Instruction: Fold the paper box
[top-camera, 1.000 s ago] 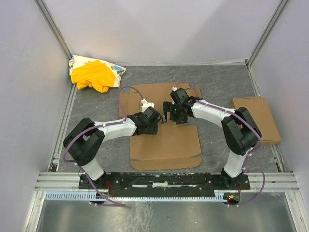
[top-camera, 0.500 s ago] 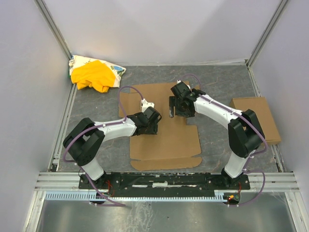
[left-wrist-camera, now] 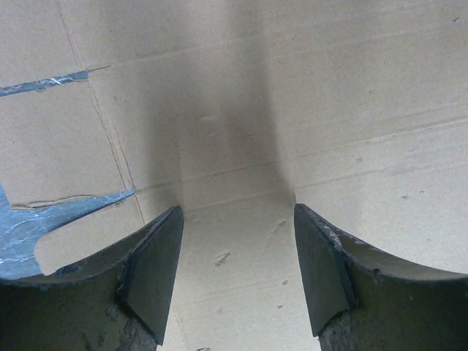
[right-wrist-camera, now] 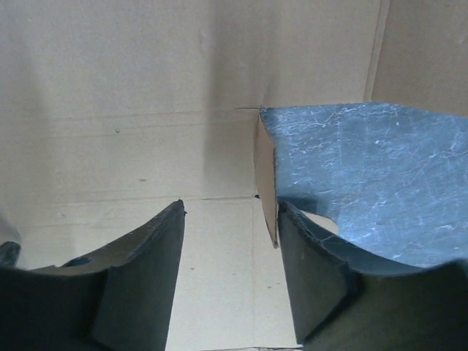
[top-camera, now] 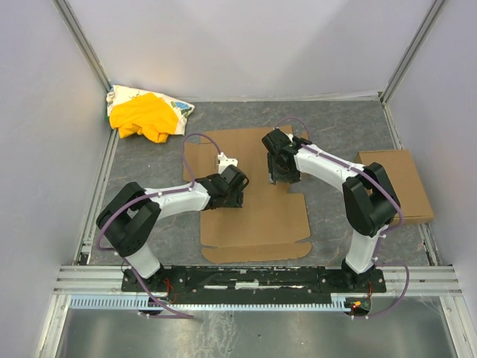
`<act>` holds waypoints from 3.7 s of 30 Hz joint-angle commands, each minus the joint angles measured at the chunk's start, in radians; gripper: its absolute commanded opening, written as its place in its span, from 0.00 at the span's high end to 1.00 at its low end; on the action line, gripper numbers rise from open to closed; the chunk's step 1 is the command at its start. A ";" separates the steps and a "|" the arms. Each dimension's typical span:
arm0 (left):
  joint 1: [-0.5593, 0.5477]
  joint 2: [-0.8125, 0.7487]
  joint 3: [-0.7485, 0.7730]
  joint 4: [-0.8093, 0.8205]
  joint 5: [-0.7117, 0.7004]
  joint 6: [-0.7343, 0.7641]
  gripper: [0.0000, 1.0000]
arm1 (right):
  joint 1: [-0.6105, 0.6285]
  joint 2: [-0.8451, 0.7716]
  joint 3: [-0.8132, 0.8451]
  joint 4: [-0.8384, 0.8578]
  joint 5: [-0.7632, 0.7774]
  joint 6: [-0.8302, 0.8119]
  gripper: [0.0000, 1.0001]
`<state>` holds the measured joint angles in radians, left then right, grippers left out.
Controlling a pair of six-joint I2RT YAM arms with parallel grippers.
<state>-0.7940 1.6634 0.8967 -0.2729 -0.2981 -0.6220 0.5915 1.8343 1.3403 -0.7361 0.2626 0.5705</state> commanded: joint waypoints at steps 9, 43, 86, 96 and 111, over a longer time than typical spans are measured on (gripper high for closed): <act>0.001 -0.119 0.027 -0.263 -0.050 -0.012 0.30 | -0.014 0.056 0.017 -0.001 0.016 -0.005 0.93; 0.364 -0.165 -0.073 0.070 0.303 0.046 0.29 | -0.015 -0.106 -0.149 0.035 0.000 -0.008 0.99; 0.278 -0.169 0.029 -0.031 0.276 0.044 0.31 | -0.015 -0.071 -0.128 0.046 -0.063 -0.015 0.98; 0.215 -0.147 0.039 0.015 0.288 0.017 0.32 | -0.014 -0.067 -0.126 0.045 -0.069 -0.017 0.98; 0.162 -0.100 0.070 0.040 0.284 -0.002 0.32 | -0.014 -0.048 -0.121 0.042 -0.075 -0.011 0.98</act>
<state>-0.6308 1.5311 0.9401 -0.2775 -0.0200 -0.5877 0.5694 1.7657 1.1984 -0.7158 0.2218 0.5446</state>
